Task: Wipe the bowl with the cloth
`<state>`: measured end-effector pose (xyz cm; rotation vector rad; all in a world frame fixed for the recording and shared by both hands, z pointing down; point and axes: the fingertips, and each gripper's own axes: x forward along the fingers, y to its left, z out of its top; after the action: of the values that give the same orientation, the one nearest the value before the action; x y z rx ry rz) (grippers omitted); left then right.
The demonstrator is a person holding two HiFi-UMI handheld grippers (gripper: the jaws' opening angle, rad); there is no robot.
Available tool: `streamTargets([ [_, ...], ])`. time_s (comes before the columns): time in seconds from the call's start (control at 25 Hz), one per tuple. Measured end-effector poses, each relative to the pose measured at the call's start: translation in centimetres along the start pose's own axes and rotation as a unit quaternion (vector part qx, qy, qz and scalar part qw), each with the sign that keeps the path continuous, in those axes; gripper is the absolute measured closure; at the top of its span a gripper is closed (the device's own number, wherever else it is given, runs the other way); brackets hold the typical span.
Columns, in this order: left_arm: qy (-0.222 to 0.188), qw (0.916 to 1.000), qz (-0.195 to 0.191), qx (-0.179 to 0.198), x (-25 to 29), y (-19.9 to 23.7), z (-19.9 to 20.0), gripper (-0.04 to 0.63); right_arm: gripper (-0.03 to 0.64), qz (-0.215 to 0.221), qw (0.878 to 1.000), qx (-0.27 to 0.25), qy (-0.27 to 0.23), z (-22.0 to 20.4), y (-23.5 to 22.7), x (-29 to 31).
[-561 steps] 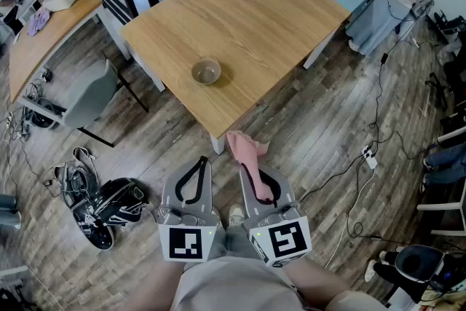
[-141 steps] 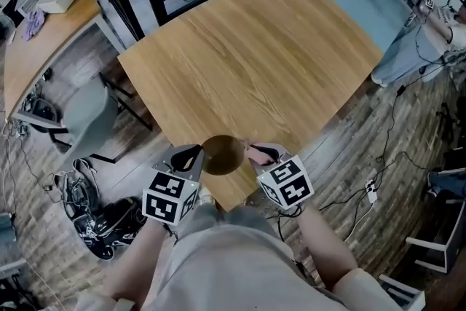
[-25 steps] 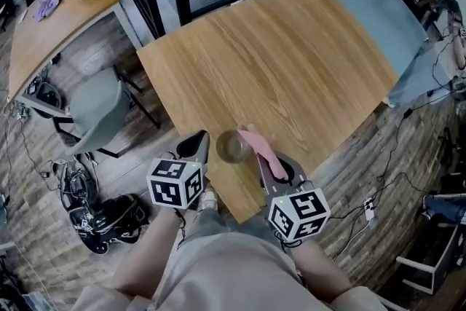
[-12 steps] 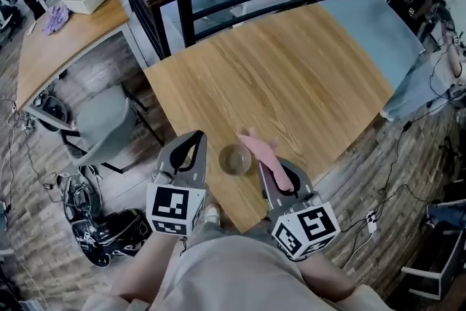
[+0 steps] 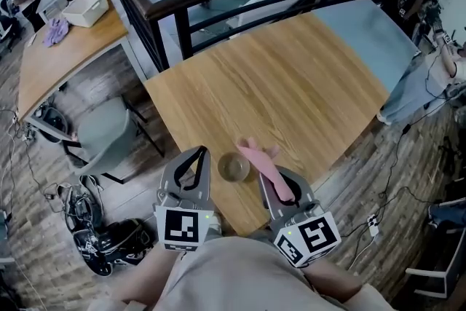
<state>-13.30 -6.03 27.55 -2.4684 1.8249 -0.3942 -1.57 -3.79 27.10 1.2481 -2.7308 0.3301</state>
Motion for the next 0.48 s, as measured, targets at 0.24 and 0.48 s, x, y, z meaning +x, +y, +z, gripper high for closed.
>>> streamTargets([
  [0.24, -0.009, 0.9997, 0.001, -0.021, -1.3, -0.5, -0.4, 0.594, 0.589, 0.013, 1.0, -0.013, 0.005, -0.4, 1.5, -0.5],
  [0.48, -0.006, 0.9998, -0.005, -0.018, -1.6, -0.4, -0.6, 0.594, 0.589, 0.006, 1.0, -0.016, 0.003, -0.1, 1.8, -0.2],
])
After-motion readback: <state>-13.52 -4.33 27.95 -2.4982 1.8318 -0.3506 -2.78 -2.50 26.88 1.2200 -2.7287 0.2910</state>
